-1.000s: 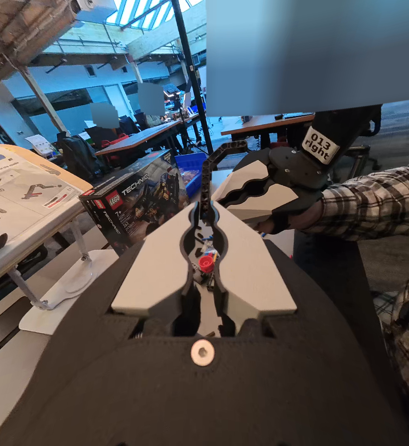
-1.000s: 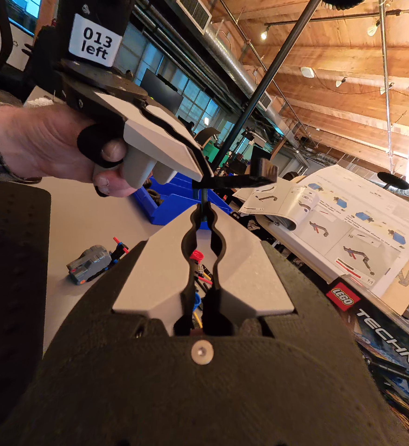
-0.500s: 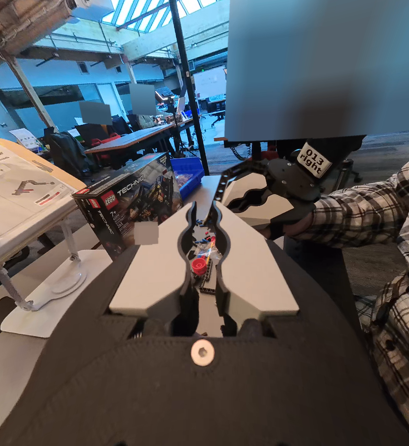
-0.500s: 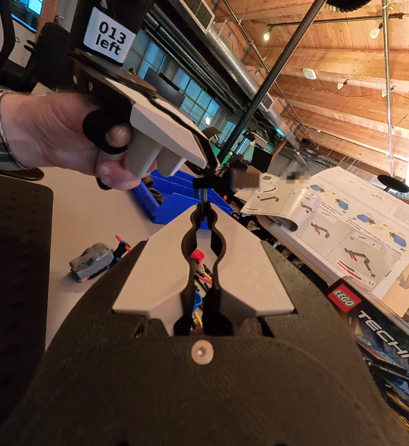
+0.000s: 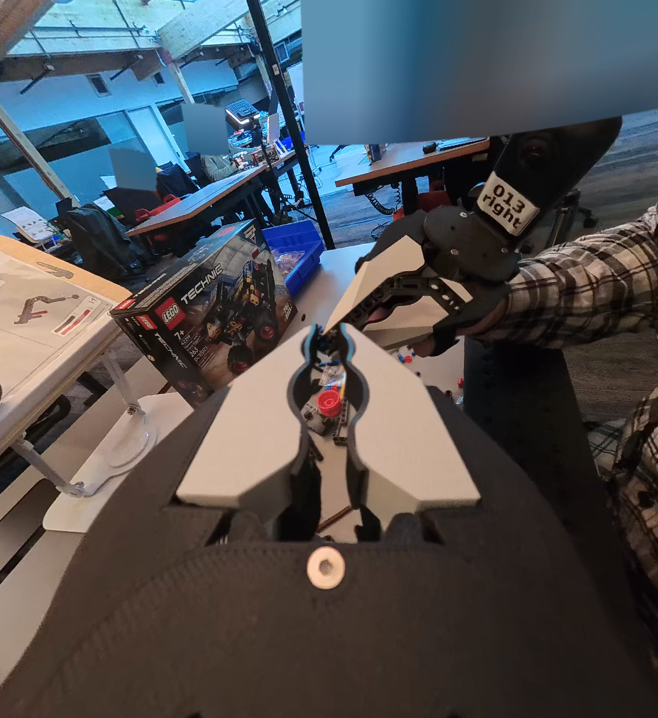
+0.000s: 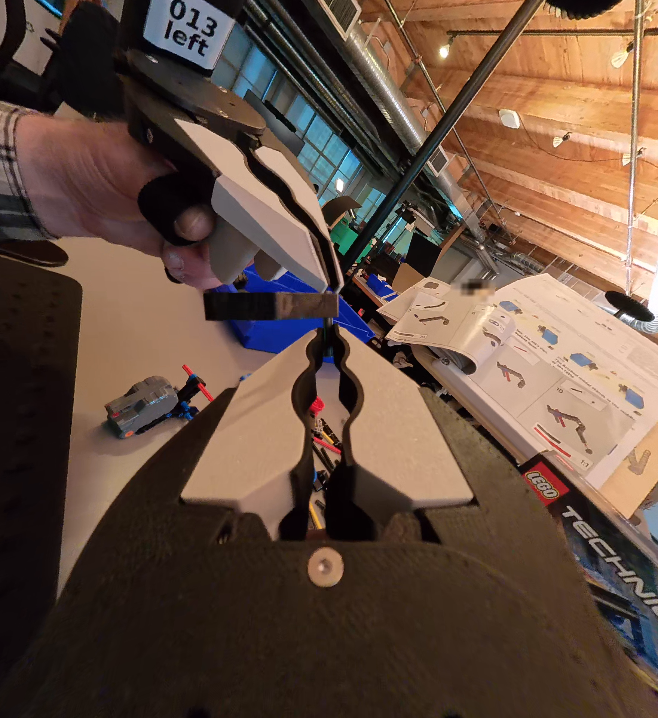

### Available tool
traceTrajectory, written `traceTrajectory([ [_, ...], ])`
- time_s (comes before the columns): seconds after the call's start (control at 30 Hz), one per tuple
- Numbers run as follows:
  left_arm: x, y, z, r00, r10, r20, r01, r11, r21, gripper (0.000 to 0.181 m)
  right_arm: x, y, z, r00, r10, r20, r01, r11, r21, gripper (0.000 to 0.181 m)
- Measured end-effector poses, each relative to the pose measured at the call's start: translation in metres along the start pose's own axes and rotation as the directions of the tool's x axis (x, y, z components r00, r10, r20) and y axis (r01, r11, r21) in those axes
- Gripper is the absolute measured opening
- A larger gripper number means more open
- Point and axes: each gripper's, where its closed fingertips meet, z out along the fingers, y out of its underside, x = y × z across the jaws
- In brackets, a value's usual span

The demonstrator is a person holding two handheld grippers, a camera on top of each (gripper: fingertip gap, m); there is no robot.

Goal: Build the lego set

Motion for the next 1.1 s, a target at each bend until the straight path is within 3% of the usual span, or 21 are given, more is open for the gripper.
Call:
traceTrajectory([
  [0.37, 0.005, 0.005, 0.001, 0.997, -0.056, -0.053, 0.056, 0.998, -0.006, 0.009, -0.003, 0.001, 0.0, 0.995, -0.095, -0.001, 0.095, 0.995, -0.033, 0.002],
  [0.5, 0.005, 0.003, -0.001, 0.999, -0.03, -0.039, 0.03, 0.999, 0.014, 0.0, -0.004, 0.001, 0.0, 0.995, -0.103, 0.003, 0.103, 0.994, -0.037, 0.002],
  [1.1, 0.008, 0.017, 0.0, 0.999, 0.038, -0.017, -0.039, 0.999, -0.031, 0.0, -0.011, 0.012, 0.002, 0.986, -0.16, 0.056, 0.165, 0.98, -0.111, 0.001],
])
